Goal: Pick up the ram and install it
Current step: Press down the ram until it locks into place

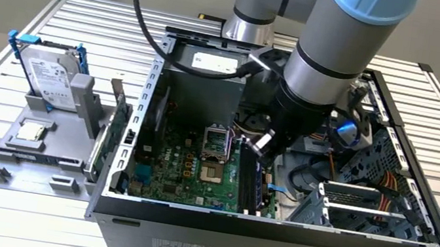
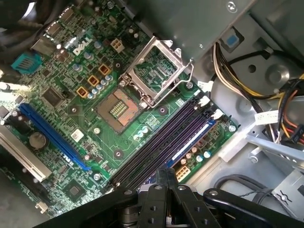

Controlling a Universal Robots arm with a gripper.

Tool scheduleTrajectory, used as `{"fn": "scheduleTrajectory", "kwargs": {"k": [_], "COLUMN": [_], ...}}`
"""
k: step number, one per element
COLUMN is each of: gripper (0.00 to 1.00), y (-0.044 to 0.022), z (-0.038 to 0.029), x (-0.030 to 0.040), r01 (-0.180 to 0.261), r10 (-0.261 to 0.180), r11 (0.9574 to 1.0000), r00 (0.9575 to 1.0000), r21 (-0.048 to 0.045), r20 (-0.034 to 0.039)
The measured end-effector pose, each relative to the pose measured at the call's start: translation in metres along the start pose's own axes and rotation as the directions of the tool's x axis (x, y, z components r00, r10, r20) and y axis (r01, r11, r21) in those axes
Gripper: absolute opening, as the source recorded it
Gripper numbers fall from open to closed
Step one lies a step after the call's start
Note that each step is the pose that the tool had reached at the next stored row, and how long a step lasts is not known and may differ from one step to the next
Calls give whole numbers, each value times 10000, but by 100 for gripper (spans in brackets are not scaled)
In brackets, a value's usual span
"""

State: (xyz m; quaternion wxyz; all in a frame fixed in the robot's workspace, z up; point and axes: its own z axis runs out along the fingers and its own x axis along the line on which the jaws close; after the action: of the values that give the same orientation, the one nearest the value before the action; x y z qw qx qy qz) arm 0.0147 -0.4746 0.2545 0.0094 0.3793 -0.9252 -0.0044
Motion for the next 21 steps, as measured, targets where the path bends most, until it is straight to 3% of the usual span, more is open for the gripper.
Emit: {"fn": "scheduleTrajectory", "kwargs": {"k": [10,21], "gripper": [0,0], "y": [0,-9], "z": [1,2], "x": [-1,-11], "r01": [729,1360], "r10": [-729,-1360], "r11": [9973,9907], "r00": [9973,9907], "r21": [7,13], "r20": [-7,-17]}}
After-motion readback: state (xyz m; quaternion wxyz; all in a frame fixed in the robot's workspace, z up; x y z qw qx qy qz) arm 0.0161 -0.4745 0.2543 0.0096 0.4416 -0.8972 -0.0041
